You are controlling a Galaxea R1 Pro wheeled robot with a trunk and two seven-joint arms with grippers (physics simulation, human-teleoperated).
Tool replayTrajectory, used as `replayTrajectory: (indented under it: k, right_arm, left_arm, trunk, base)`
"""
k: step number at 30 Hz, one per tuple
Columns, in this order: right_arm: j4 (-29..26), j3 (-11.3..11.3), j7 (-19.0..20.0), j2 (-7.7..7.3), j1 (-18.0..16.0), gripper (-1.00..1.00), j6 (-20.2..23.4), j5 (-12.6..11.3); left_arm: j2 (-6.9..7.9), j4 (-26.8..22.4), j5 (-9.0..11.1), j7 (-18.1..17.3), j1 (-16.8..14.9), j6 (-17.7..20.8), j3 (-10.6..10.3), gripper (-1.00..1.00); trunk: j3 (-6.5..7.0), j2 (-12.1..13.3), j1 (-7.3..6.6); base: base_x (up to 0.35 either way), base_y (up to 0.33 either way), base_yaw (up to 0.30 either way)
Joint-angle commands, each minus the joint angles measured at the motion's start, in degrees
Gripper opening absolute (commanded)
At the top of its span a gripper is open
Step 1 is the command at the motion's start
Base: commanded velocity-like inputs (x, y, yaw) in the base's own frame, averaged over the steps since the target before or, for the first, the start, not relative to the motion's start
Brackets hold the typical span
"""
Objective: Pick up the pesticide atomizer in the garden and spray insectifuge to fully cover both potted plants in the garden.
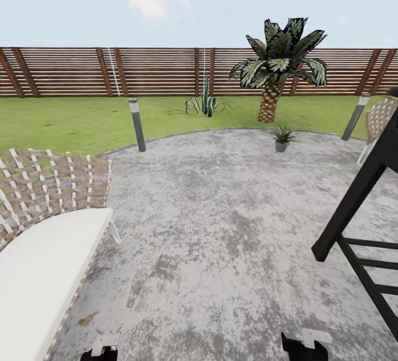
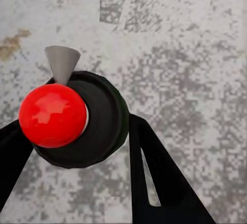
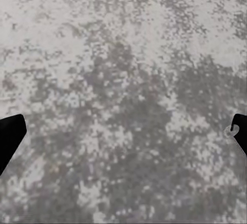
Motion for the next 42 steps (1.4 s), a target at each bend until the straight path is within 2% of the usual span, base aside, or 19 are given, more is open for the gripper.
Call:
replayTrajectory:
  k: [1, 30, 42]
  right_arm:
    - [-0.02, 0.49, -0.19, 0.00, -0.02, 1.00, -0.09, -0.33]
    - [-0.03, 0.49, -0.25, 0.00, -0.02, 1.00, -0.09, -0.33]
    - [-0.03, 0.49, -0.21, 0.00, -0.02, 1.00, -0.09, -0.33]
  left_arm:
    - [-0.01, 0.05, -0.26, -0.19, -0.04, -0.19, 0.46, -1.00]
    - [-0.01, 0.05, -0.26, -0.18, -0.04, -0.19, 0.46, -1.00]
    - [-0.01, 0.05, -0.26, -0.15, -0.04, -0.19, 0.46, -1.00]
  trunk:
    - [-0.05, -0.02, 0.02]
    - [-0.04, -0.02, 0.02]
    - [0.33, -0.02, 0.02]
  base:
    - [0.338, 0.000, 0.000]
    - [0.338, 0.000, -0.001]
    - [0.338, 0.000, -0.199]
